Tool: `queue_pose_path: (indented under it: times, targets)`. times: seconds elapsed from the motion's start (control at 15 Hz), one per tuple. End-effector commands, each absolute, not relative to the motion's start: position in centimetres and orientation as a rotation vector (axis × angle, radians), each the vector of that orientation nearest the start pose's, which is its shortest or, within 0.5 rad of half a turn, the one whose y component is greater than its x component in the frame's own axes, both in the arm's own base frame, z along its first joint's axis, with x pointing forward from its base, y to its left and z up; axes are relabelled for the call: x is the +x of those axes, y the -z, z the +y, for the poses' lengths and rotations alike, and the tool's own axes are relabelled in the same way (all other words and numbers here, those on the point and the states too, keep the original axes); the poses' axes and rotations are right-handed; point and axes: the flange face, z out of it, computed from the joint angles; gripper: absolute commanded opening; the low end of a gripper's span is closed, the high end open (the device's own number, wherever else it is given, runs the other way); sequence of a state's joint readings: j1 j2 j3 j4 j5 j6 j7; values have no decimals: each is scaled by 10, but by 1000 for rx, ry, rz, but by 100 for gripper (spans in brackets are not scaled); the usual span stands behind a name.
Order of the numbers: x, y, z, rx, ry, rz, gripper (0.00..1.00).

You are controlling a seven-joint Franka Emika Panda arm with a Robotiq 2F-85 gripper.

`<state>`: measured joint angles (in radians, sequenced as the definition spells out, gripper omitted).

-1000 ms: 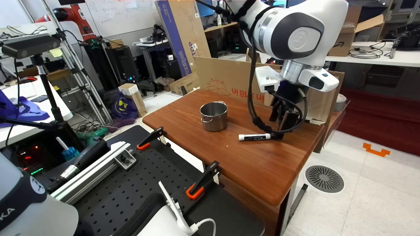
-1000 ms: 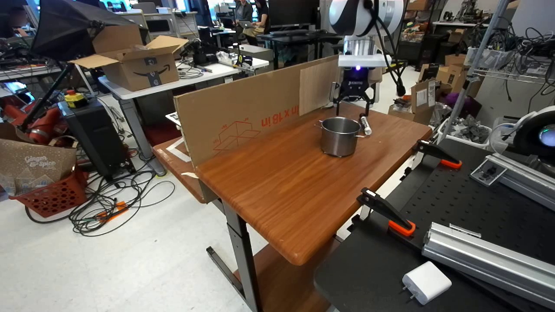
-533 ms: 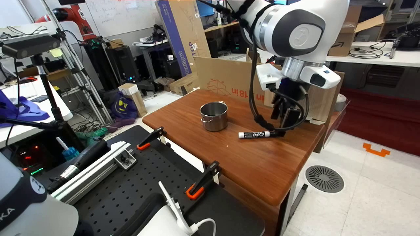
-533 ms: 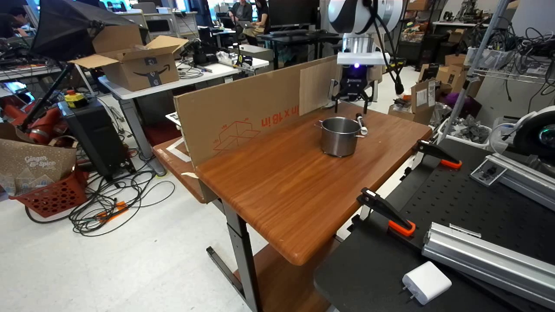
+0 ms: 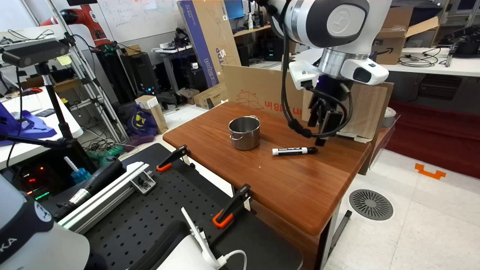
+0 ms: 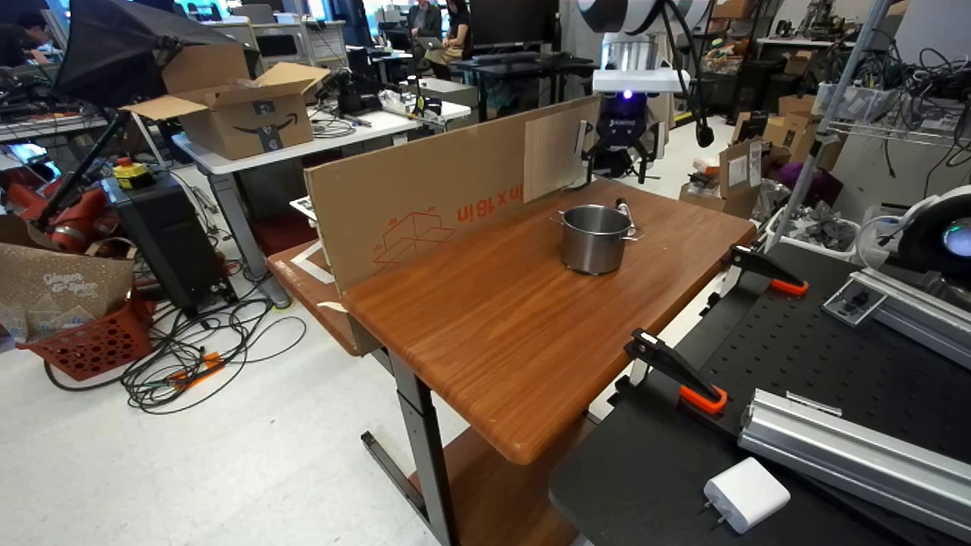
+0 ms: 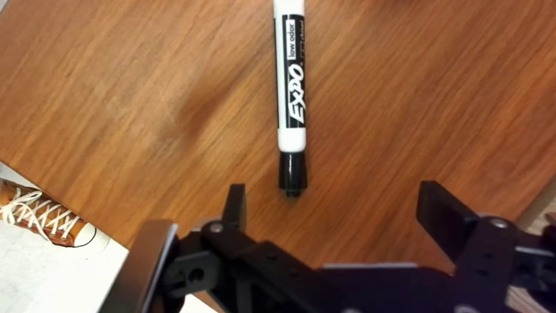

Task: Pick the marker from the pot and put it on the table

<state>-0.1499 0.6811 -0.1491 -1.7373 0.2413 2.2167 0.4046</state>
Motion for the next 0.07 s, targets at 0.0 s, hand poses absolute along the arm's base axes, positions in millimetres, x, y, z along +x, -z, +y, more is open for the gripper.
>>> queue_pose_path:
  times: [0.0]
  targets:
    - [621,-173,-177,-2788,-301,1253,100]
